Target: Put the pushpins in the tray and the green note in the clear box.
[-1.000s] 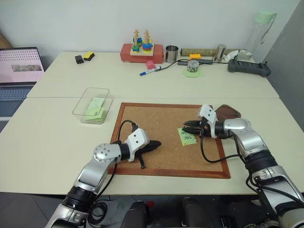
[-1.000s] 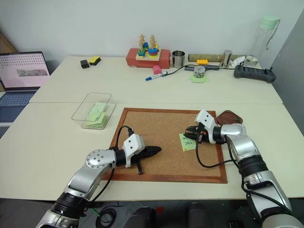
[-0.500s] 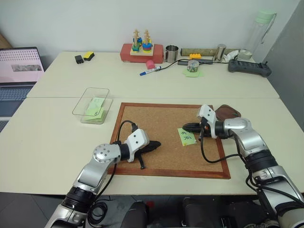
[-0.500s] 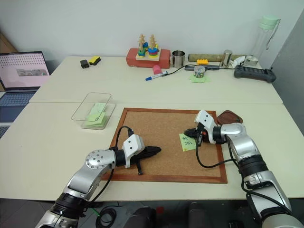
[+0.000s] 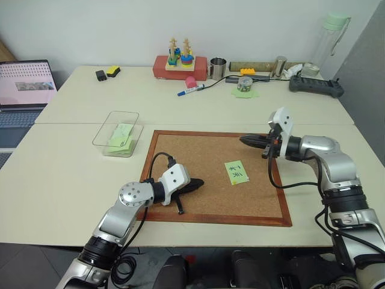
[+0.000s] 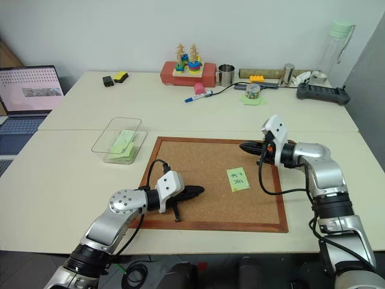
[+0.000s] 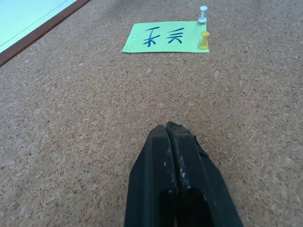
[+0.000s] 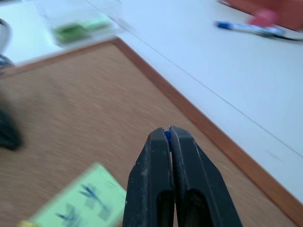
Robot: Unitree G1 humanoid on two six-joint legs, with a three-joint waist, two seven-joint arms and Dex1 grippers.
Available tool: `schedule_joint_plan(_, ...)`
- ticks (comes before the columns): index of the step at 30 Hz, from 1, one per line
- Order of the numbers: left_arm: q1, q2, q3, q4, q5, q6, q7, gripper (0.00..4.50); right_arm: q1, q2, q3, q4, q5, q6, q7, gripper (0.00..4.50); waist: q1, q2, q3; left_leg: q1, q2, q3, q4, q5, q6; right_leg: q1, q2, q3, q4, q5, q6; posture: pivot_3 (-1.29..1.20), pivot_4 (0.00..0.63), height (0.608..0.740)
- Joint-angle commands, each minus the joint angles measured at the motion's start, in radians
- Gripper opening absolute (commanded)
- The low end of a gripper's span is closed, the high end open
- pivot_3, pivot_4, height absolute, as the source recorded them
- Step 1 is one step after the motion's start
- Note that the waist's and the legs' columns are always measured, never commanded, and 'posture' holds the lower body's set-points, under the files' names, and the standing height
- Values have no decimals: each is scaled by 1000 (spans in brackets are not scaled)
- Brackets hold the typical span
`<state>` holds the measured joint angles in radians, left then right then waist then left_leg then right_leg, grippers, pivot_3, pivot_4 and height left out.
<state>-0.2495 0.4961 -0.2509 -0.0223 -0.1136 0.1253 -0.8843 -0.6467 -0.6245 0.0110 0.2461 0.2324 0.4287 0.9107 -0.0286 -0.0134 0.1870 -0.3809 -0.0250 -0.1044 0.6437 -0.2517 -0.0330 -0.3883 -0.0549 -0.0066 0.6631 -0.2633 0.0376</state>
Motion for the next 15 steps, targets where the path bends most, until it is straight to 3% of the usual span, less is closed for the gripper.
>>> schedule_joint_plan(1, 8, -1, -28, 34, 30, 16, -2, 0, 5, -51, -63, 61, -64, -6, -124, 23, 0, 0, 0, 0, 0, 0, 0, 0, 0, 0, 0, 0, 0, 0, 0, 0, 150, 740)
schedule_joint_plan(10, -13, -10, -38, 55, 34, 7, -10, 0, 8, -36, -49, 220, -148, -58, -243, 23, 0, 2, -1, 1, 0, 1, 1, 0, 0, 1, 0, 1, 0, 0, 0, 0, 150, 740)
schedule_joint_plan(15, -6, -1, -37, 48, 37, 7, -10, 0, -10, -27, -55, 267, -148, -81, -261, 989, 2, 2, -1, 0, 0, 1, 1, 0, 0, 1, 0, 1, 0, 0, 0, 0, 150, 740)
